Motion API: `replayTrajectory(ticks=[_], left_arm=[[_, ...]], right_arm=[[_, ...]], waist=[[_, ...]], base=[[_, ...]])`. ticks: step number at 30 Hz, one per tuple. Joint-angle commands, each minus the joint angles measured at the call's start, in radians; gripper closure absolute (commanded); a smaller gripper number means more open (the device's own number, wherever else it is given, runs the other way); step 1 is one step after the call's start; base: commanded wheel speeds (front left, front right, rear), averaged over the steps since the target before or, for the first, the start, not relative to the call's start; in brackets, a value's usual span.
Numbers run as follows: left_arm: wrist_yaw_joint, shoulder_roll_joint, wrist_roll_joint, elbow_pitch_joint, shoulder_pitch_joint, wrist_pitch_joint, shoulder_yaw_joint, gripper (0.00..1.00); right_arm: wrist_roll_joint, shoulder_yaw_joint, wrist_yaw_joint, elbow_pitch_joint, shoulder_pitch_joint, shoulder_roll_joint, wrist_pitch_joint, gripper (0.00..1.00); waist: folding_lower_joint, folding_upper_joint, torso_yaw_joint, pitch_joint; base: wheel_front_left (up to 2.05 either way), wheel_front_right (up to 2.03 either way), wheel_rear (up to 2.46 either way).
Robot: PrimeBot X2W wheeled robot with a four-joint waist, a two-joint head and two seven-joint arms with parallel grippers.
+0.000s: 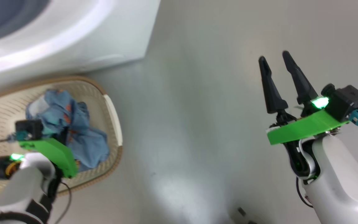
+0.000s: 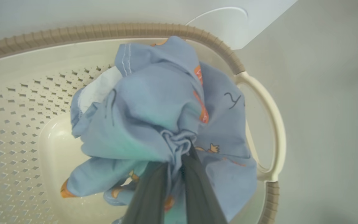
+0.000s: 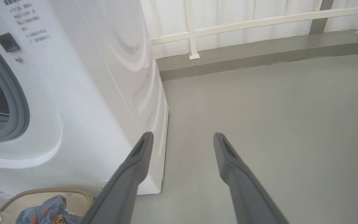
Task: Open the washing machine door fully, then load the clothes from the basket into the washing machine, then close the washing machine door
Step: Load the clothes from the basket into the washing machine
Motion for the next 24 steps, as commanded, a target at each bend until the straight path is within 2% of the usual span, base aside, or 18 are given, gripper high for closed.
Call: replayTrajectory(ticks=[1, 10, 17, 24], left_arm=[[-0.003, 0.020, -0.019, -0.040, 0.046, -0.031, 0.015, 1.00], [-0.003, 0.011, -0.078, -0.162, 0.140, -0.099, -0.003, 1.00], [-0.003, 0.018, -0.091, -0.266, 0.191, -0.121, 0.018, 1.00], [0.044, 0.032, -0.059, -0.450, 0.269, -0.123, 0.090, 1.00]], right_arm=[[-0.001, 0.010, 0.004, -0.013, 0.045, -0.016, -0.008, 0.00], [0.008, 0.001, 0.004, 0.009, 0.102, -0.049, -0.008, 0.00], [0.014, -0.012, 0.004, 0.019, 0.151, -0.078, -0.008, 0.00], [0.018, -0.025, 0.004, 0.021, 0.182, -0.100, -0.008, 0.00]], waist=[[0.0001, 0.0000, 0.075, -0.136], [0.0001, 0.0000, 0.131, -0.283], [0.0001, 0.0000, 0.173, -0.374], [0.0001, 0.0000, 0.207, -0.438]], base=[[0.00, 0.00, 0.00], [0.00, 0.00, 0.00], [0.00, 0.00, 0.00], [0.00, 0.00, 0.00]])
